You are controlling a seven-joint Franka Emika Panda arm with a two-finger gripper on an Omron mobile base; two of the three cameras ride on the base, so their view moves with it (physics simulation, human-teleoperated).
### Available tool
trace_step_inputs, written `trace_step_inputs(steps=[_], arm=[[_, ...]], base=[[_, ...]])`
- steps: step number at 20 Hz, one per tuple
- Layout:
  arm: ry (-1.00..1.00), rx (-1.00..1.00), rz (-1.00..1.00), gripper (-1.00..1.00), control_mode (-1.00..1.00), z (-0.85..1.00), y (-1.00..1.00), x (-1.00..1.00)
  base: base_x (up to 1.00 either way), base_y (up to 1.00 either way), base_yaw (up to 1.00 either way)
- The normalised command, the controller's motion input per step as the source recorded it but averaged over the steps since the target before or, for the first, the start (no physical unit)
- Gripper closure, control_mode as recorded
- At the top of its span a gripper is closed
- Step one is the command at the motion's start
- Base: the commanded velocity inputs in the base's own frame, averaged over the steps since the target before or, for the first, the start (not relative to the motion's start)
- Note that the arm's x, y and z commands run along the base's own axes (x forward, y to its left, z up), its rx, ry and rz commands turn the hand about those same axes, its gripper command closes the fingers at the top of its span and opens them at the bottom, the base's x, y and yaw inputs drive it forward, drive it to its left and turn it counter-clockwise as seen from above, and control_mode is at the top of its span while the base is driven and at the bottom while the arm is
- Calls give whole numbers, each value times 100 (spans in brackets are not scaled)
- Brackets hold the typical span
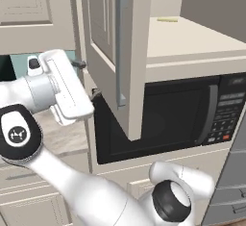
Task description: Pick the avocado and bread from the counter and place them on the plate. Then pick the jam from the cabinet and place it next to the plate. Lastly close the cabinet door.
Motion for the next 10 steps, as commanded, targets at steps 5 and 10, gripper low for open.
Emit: trace_step_inputs(steps=[5, 10], arm=[[3, 0, -3, -100, -100, 24, -69, -1], [0, 0, -5, -100, -100, 25, -88, -8]], base=[[0, 0, 0], [0, 0, 0]])
